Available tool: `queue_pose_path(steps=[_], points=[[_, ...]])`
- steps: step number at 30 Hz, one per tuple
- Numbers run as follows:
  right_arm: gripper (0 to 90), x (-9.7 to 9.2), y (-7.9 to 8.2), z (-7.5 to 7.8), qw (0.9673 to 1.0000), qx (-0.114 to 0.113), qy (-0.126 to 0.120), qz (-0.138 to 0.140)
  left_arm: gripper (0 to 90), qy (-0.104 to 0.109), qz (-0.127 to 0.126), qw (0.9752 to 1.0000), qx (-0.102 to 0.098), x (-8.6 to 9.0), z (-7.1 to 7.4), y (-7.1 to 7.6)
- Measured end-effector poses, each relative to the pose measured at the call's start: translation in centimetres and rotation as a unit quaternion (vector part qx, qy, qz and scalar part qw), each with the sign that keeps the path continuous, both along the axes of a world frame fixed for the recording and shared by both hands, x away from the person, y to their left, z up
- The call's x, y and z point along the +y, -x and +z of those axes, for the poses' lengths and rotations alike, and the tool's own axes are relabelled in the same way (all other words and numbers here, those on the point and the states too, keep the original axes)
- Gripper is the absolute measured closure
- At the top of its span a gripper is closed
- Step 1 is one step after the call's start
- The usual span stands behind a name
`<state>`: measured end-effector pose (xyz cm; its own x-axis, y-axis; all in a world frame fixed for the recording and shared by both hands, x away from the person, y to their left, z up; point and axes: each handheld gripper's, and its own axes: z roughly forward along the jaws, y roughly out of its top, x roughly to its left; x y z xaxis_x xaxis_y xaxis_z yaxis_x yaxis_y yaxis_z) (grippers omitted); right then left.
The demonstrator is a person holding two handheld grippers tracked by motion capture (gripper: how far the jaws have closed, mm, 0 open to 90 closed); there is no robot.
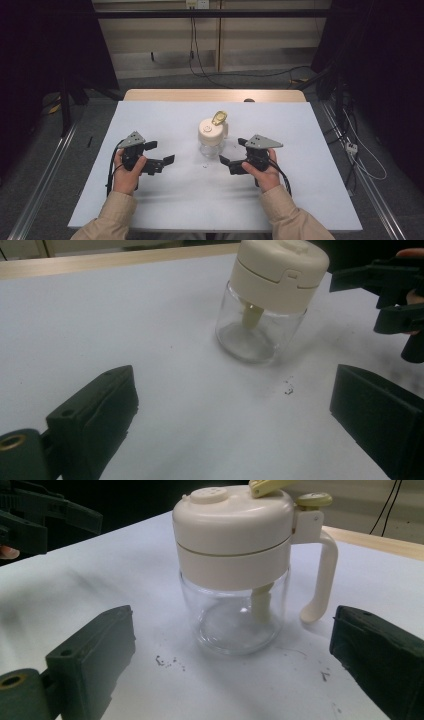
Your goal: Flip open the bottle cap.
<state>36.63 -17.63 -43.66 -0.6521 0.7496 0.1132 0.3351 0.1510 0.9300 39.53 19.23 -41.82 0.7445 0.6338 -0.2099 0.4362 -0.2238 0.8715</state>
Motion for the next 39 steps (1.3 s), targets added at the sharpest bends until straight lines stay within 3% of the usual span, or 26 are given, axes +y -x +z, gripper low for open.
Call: queue_pose_path(steps=[24, 30, 39], points=[[4.8, -3.2, 3.6, -0.2, 0.9999, -0.005, 0.012, -0.009, 4.7, 0.000, 0.007, 1.0000, -0.005, 1.1, -0.7, 0.9], [4.8, -3.9, 4.4, -0.4, 0.9997, -0.007, 0.019, -0.011, 4.8, 0.002, -0.001, 1.0000, -0.005, 1.2, -0.9, 1.2], [5.0, -5.1, 5.6, -0.6, 0.9991, -0.013, 0.035, -0.023, 4.9, 0.007, 0.007, 0.9999, -0.008, 1.8, -1.0, 1.5]])
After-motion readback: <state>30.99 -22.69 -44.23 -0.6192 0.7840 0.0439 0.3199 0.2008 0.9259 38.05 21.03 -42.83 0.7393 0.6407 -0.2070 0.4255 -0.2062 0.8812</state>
